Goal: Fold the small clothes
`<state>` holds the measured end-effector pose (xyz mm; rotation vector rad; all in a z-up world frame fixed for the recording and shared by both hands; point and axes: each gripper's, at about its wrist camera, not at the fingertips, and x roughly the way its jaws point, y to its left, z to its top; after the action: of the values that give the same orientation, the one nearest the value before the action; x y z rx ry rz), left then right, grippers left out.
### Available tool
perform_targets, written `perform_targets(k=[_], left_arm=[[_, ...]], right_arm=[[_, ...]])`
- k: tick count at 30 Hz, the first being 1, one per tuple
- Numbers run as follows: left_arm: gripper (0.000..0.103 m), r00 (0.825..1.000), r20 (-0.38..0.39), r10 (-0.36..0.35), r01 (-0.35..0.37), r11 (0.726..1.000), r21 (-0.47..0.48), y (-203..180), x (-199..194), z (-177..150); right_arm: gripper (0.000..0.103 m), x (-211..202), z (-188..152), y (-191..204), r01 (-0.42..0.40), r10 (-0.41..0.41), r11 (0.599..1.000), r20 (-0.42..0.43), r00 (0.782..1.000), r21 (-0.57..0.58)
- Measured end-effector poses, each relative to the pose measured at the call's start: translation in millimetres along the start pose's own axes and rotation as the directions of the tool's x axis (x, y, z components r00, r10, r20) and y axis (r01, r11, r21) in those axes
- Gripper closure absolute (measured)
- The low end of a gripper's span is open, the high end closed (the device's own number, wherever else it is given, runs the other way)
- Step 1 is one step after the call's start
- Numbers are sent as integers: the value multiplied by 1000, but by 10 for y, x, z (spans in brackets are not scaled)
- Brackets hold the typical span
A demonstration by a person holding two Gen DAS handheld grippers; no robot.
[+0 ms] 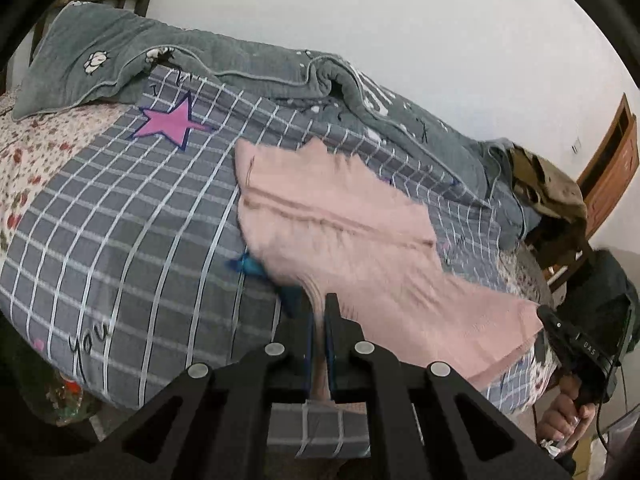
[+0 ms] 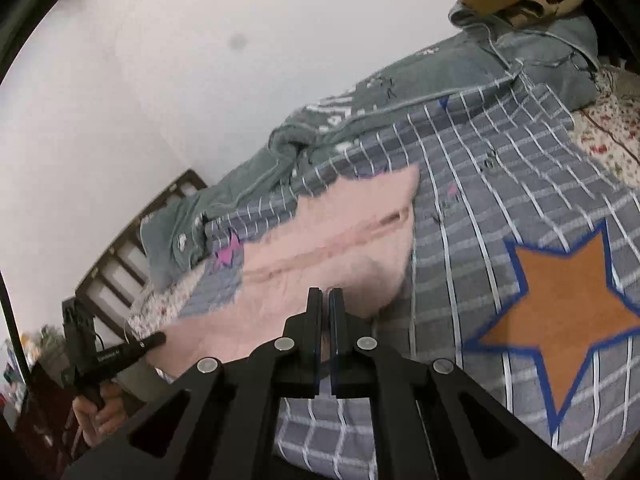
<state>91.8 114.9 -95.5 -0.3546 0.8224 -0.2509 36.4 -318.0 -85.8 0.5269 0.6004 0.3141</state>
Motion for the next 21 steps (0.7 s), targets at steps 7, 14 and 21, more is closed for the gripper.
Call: perform_targets(k=[7,14,21], left_arm=[[97,1000,27,-6,6,1000,-17,-87,230,553],[96,999,17,49,-48,999,-18,-77,741,1107],[96,998,-15,56,-57,997,-55,101,1402,1434]], right_arm=[[100,306,552,-3,-5,4,1000,28,1000,27],[100,776,944,-97,21,-22,1000,38,999,19],[100,1483,1247,-336,53,-54,998,25,998,41]])
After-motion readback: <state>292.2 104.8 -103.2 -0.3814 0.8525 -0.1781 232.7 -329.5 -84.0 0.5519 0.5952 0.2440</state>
